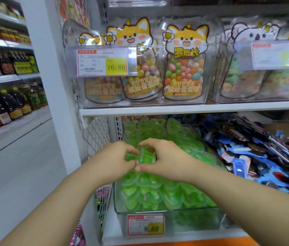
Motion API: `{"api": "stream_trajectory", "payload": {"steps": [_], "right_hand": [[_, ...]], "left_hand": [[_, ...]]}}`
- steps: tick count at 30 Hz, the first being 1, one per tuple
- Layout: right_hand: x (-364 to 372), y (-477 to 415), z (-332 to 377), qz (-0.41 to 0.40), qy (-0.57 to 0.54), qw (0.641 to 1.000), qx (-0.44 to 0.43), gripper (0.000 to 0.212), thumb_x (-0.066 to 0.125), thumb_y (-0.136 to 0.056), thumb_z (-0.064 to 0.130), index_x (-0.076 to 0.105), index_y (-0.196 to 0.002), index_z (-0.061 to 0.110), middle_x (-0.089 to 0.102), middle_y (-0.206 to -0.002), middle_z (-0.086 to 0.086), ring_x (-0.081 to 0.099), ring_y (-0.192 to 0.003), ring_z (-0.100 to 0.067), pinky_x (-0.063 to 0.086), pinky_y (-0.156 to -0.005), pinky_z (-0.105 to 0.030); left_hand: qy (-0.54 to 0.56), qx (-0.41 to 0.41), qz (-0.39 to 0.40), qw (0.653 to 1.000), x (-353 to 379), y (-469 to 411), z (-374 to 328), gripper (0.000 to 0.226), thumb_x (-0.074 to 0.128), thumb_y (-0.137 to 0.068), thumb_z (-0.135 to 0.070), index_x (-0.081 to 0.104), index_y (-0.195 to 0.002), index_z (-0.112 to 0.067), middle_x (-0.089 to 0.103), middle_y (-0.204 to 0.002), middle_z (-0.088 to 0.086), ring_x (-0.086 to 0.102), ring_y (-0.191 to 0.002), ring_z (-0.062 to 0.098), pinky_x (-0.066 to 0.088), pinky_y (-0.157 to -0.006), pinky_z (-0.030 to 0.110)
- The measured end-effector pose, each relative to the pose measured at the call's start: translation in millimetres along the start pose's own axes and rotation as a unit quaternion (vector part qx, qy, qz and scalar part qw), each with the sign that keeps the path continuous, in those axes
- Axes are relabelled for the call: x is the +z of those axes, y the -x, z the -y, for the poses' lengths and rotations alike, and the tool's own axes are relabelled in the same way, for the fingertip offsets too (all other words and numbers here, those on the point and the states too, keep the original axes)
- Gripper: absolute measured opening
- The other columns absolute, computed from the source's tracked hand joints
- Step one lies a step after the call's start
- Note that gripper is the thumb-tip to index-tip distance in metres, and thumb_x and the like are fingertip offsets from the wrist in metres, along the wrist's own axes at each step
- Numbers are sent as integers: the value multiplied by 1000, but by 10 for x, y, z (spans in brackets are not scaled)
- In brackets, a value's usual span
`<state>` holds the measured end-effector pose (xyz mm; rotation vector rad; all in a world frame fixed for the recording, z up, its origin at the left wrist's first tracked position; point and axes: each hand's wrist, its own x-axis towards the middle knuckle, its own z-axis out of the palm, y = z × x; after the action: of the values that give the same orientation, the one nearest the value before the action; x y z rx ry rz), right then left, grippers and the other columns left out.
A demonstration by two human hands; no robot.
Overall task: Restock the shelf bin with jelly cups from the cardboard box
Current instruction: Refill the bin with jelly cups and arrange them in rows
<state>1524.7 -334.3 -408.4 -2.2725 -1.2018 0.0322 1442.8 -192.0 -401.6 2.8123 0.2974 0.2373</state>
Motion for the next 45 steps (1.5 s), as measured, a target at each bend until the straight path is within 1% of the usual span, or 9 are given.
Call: {"api": "stream_trajectory", "payload": {"steps": [7, 12, 18, 22, 25, 29, 35, 39, 45], "right_hand": [[-64, -37, -100, -9, -89, 996, 29, 61, 80, -71, 31, 54, -126, 22, 60, -116, 3, 54, -106, -3, 37, -78, -13], [-156, 12, -216, -15, -253, 966, 53, 53, 78, -73, 11, 54, -120, 19, 64, -105, 3, 57, -69, -2, 52, -71, -21], [-355, 155, -391, -16, -390, 918, 75, 45, 69, -78, -4, 53, -116, 14, 67, -109, -4, 69, -87, -12, 57, -76, -25], [-535, 223, -542, -31, -230, 971, 57, 59, 77, -74, 16, 51, -126, 21, 70, -105, 4, 68, -94, -12, 53, -92, -38], [-661, 272, -600, -54, -87, 994, 39, 73, 83, -64, 32, 51, -129, 23, 61, -119, 12, 62, -102, -4, 49, -94, -29], [-765, 275, -728, -111, 66, 991, 16, 82, 83, -63, 38, 48, -135, 20, 56, -131, 5, 51, -112, -3, 31, -83, -6], [-890, 194, -979, -131, 103, 986, 6, 71, 80, -67, 35, 53, -130, 15, 61, -122, -2, 57, -107, -14, 37, -81, -14], [-976, 68, -1182, -185, 116, 976, 10, 37, 76, -70, 18, 62, -104, 11, 63, -98, -8, 59, -91, -23, 38, -72, -23], [-1043, -127, -1305, -115, 108, 985, 63, 23, 65, -85, 18, 45, -98, 16, 48, -79, 3, 44, -70, -10, 29, -56, -21]], "left_hand": [[51, 21, -37, 998, 76, -77, -59, 38, 63, -88, -33, 58, -125, -29, 58, -129, -12, 52, -119, 6, 34, -92, 15], [162, 39, -61, 984, 116, -164, -159, 42, 66, -86, -28, 54, -126, -28, 60, -121, -11, 63, -96, 7, 49, -88, 27], [433, -33, -21, 900, 178, -281, -362, 32, 62, -87, -4, 55, -119, -7, 63, -92, 3, 64, -67, 9, 53, -57, 19], [532, -77, -18, 843, 213, -373, -605, 16, 55, -90, 5, 54, -101, -7, 60, -72, 4, 61, -49, 3, 52, -53, 15], [540, -91, -5, 837, 277, -470, -788, 13, 57, -90, 3, 53, -94, -9, 62, -69, 6, 61, -49, 4, 53, -52, 15], [546, -106, -16, 831, 352, -653, -974, 18, 59, -88, 4, 53, -86, -13, 62, -66, 8, 61, -47, 4, 53, -52, 15], [547, -90, -38, 831, 381, -822, -1093, 24, 56, -89, 5, 58, -80, -16, 64, -64, 1, 63, -50, 5, 54, -58, 17], [194, -49, -155, 967, 373, -1111, -889, 20, 54, -91, -6, 70, -89, -17, 70, -95, 9, 66, -87, 25, 53, -87, 40], [-178, 38, -117, 976, 517, -1250, -792, 46, 46, -93, -14, 46, -133, -36, 42, -144, -5, 42, -130, 23, 33, -102, 34]]}}
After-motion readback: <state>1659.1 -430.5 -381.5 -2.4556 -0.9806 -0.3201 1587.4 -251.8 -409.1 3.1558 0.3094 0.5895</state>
